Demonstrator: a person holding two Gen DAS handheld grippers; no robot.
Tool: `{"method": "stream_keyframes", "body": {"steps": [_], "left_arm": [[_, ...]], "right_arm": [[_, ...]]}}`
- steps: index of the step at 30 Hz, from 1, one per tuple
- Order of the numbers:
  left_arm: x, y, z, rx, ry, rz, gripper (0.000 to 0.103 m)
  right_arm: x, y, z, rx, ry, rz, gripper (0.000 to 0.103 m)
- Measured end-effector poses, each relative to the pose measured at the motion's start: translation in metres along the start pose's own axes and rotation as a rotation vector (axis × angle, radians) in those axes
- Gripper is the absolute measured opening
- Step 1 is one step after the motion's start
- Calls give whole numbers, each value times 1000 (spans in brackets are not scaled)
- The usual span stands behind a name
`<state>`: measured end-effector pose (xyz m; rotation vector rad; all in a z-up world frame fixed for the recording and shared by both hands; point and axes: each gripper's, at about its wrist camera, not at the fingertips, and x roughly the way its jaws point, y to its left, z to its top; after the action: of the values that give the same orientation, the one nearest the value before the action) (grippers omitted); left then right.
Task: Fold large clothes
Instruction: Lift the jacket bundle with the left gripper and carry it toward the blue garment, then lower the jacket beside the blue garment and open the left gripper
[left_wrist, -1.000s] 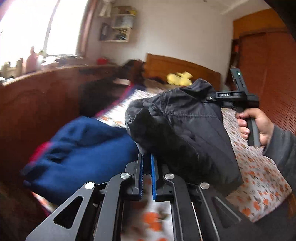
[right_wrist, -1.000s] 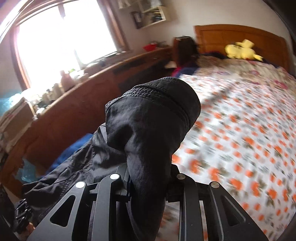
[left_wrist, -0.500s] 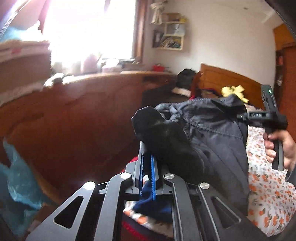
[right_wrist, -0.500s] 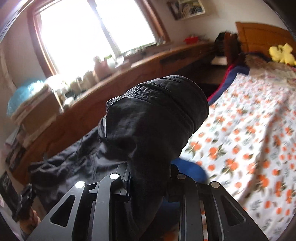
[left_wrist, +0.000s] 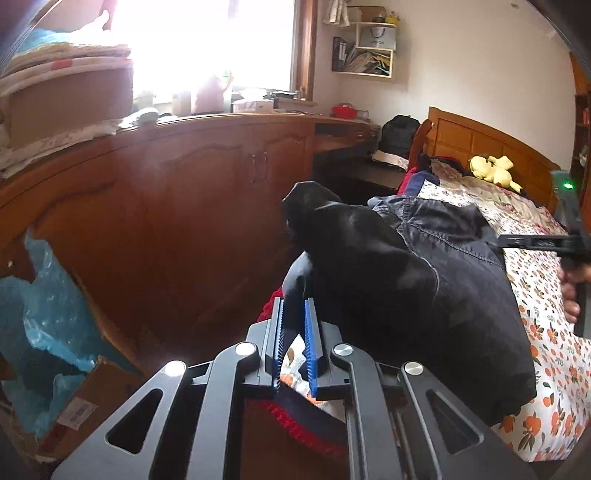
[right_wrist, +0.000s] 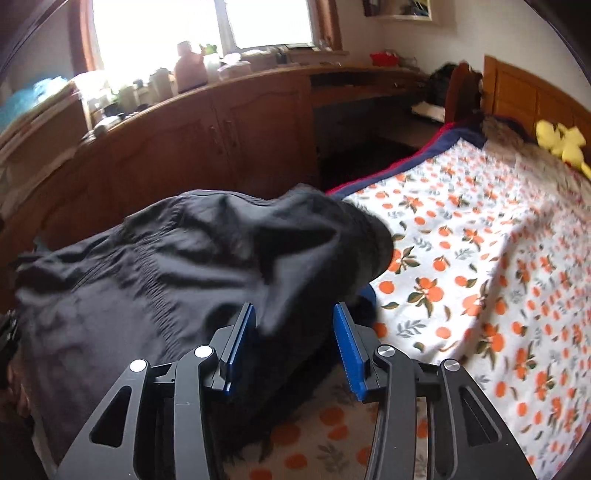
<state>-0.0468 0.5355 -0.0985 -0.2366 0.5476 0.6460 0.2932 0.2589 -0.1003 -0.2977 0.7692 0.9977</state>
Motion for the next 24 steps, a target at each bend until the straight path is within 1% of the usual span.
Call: {"method": "stream_keyframes", "body": {"steps": [2, 7, 11, 16, 17, 18, 20, 21, 22, 23, 24], "left_arm": [[-7, -2, -3, -3, -4, 12, 12], [-26, -14, -7, -6, -7, -2, 12], [-46, -41, -5, 28, -26, -33, 12], [-67, -89, 2, 61, -50, -96, 13], [-69, -96, 3, 66, -51, -106, 20], [-72, -108, 4, 74, -55, -120, 26], [-77, -128, 4, 89, -59, -144, 45], [-79, -141, 3, 101, -58, -158, 49], [-82, -154, 2, 113, -60, -168, 62], [-85, -164, 1, 122, -63, -174, 73], [-88, -176, -1, 134, -68, -188, 76]], "right_arm": [[-14, 2, -8, -24, -13, 11, 42], [-60, 7, -31, -53, -62, 28, 42], [-98, 4, -49, -52, -107, 29, 42], [-148, -14, -76, -31, -149, 4, 42], [-157, -18, -80, -28, -155, -2, 42], [-169, -23, -87, -25, -166, -13, 42], [-189, -31, -99, -13, -184, -28, 42], [-202, -38, -107, 0, -198, -38, 42], [-210, -41, -112, 5, -206, -46, 42], [-221, -46, -120, 7, -215, -57, 42], [-229, -49, -125, 8, -221, -66, 42]]}}
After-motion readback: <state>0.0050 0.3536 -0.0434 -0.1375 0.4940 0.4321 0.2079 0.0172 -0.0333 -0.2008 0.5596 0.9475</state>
